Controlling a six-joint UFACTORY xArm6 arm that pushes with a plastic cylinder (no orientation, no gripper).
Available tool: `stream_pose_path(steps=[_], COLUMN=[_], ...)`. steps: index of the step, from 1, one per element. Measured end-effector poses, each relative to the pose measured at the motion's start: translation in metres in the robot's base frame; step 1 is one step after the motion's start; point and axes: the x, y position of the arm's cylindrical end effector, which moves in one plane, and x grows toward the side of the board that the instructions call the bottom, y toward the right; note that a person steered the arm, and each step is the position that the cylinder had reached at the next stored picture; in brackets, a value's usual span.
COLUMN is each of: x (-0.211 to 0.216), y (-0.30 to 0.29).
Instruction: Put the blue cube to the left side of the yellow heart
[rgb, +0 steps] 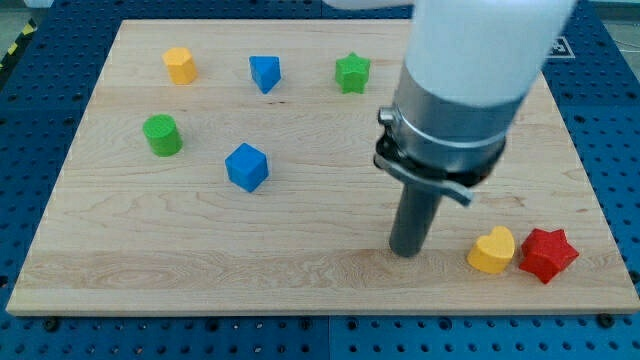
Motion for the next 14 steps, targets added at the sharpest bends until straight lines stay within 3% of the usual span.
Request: stream_pose_path(steps=[2,3,5,7,8,9,10,12,13,14], x=[-0.033,-0.099,-0.159,-0.077,-0.074,-0.083,-0.055,-0.025,-0.03,-0.053], y=[-0.004,-0.03,-0.127,-0.163,-0.16,-0.195,-0.216,-0.074,-0.06,-0.092])
